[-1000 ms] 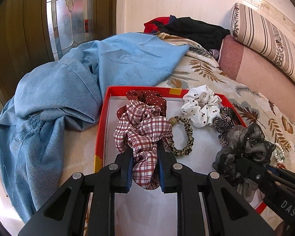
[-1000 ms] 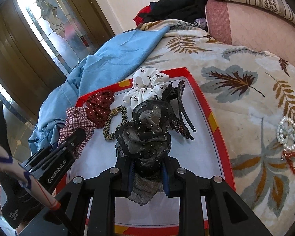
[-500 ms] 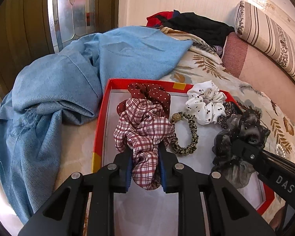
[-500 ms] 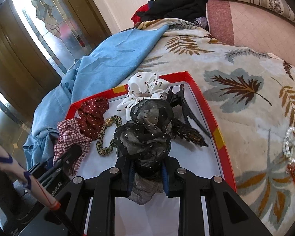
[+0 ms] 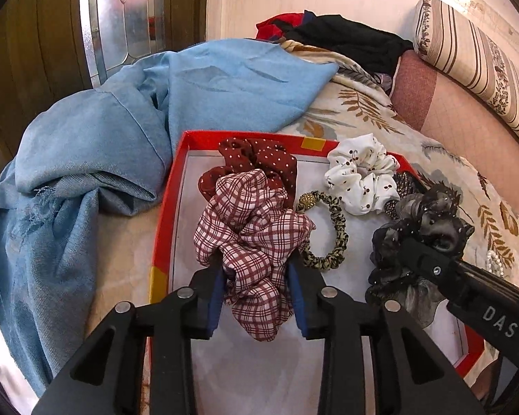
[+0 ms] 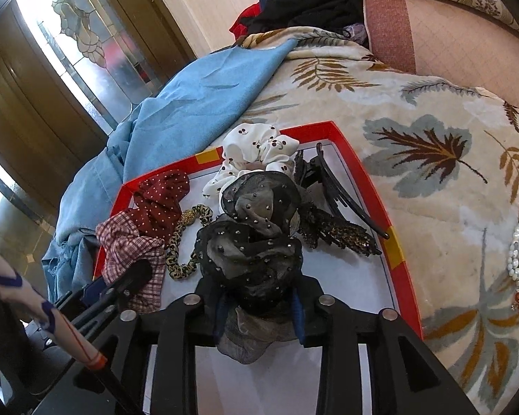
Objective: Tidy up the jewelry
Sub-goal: 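Lower both scrunchies into the box and open both grippers, then move both grippers from the box toward the bracelets on the blanket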
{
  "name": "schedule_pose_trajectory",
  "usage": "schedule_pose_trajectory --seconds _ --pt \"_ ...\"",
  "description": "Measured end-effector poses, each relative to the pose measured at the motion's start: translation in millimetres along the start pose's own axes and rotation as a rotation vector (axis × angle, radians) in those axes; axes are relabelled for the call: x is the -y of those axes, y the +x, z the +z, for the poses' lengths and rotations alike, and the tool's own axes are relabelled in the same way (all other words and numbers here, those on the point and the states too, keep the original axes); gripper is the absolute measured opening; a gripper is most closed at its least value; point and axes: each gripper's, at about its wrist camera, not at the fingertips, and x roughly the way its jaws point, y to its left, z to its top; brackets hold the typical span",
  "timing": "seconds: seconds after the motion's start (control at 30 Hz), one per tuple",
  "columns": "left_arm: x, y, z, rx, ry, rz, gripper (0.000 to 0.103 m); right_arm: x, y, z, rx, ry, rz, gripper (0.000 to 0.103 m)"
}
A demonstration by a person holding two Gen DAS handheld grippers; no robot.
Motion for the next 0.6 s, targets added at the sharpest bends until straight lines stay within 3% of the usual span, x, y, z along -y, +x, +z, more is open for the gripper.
schedule_pose_trajectory --seconds 0.13,0.27,0.6 --pt "0 -1 0 -0.001 -0.002 -0.007 0.037 1 -1 0 -0.004 0.012 0.002 0.042" --pt "-1 -1 1 0.001 -0.009 -0.006 0.043 0 -9 0 0.004 0.014 0.009 0.056" --pt "-3 -14 3 0.059 -0.039 -0.02 0.057 -4 -39 7 0.056 -0.002 0.008 0.058"
